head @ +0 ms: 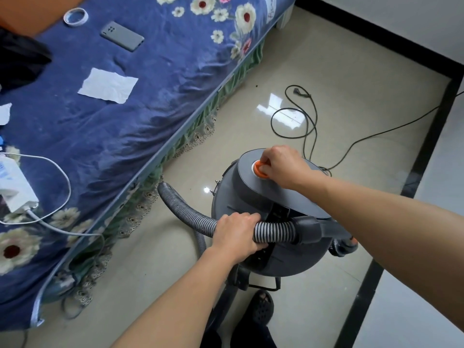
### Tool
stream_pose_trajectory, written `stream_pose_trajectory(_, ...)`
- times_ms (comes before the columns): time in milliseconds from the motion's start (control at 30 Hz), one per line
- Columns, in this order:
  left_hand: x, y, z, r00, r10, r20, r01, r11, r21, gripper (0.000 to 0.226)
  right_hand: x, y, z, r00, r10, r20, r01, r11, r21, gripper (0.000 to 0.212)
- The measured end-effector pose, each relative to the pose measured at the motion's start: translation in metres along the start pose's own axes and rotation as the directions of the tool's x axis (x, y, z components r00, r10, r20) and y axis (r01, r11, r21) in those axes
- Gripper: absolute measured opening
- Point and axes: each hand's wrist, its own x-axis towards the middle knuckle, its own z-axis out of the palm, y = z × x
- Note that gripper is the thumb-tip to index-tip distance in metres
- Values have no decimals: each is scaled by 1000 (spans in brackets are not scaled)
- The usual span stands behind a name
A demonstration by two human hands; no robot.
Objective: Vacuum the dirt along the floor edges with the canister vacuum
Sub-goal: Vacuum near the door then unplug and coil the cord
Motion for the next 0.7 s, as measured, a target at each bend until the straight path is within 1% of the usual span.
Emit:
stream_pose_trajectory(200, 0, 1, -2, 1000, 0, -1, 0, 1000, -13, 43, 1, 2, 2, 998, 64, -2, -64, 994, 88, 22)
stream_pose_trajectory(267, -1, 2, -3, 1000, -3, 2, 3, 1000, -11, 43, -1, 8, 2, 995, 102, 23, -104, 982, 158, 23)
stream_pose_trajectory(333, -2, 3, -4, 1000, -7, 0, 7, 1000, -11, 42, -13, 15, 1, 993, 118, 29, -121, 961, 248, 28)
stream_pose_trajectory(400, -3, 4, -6, 1000, -5, 3, 5, 1000, -18, 41, -41, 26, -1, 996, 87, -18, -77, 948, 309, 38)
stream_pose_trajectory(433, -4, 3, -7, 1000, -7, 2, 7, 1000, -28, 41, -60, 32, -2, 998, 58, -29, -46, 949, 312, 44)
stream_pose_trajectory(467, -5, 3, -9, 1000, -11, 4, 11, 999, -46, 41, -82, 37, -4, 1000, 22, -4, -20, 955, 297, 52)
stream_pose_trajectory(533, -9, 4, -14, 1000, -16, -14, 15, 996, -87, 40, -125, 45, -8, 991, -68, 119, 41, 976, 212, 64)
stream_pose_trajectory(600, -12, 7, -23, 997, -3, -77, -5, 994, -110, 34, -152, 51, -8, 973, -143, 184, 120, 984, 128, 70)
stream_pose_trajectory(633, -13, 10, -29, 993, 14, -116, -27, 993, -113, 30, -158, 54, -6, 974, -158, 163, 142, 984, 103, 70)
stream_pose_trajectory(700, -13, 17, -48, 980, 71, -188, -89, 992, -90, 24, -160, 56, -7, 991, -129, 46, 123, 986, 116, 60)
